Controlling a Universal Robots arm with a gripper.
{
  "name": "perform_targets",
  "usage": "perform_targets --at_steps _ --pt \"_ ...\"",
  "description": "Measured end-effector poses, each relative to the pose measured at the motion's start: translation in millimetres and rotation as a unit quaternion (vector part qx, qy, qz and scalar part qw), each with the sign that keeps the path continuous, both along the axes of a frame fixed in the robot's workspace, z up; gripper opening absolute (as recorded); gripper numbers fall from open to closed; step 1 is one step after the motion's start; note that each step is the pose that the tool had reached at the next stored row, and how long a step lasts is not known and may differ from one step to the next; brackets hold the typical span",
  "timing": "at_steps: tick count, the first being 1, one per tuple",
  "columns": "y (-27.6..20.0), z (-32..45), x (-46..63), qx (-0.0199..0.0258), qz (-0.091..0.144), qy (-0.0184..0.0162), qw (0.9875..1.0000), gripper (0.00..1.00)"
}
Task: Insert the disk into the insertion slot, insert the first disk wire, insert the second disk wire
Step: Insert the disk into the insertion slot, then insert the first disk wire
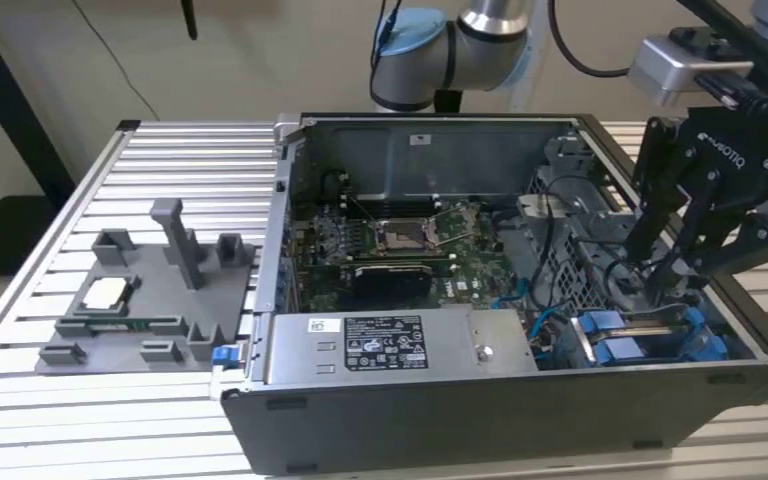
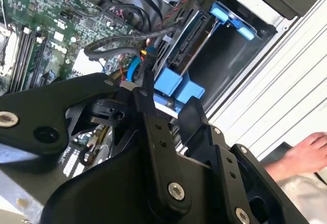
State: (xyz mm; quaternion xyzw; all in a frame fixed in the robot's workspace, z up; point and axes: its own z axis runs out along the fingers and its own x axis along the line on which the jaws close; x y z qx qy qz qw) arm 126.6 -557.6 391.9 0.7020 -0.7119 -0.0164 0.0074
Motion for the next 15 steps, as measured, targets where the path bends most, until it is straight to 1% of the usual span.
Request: perform_targets --at_steps 4,11,12,15 --pt "3.8 -0.6 0.0 0.0006 0.0 -0.0002 1.0 0.47" --pt "5.2 2.8 0.0 0.001 0.001 -0.0001 1.0 0.47" --pt "6.0 2.9 0.0 0.001 0.001 -0.0001 1.0 0.47" --pt "10.8 1.9 0.0 0.0012 0.002 -0.0006 1.0 0.47"
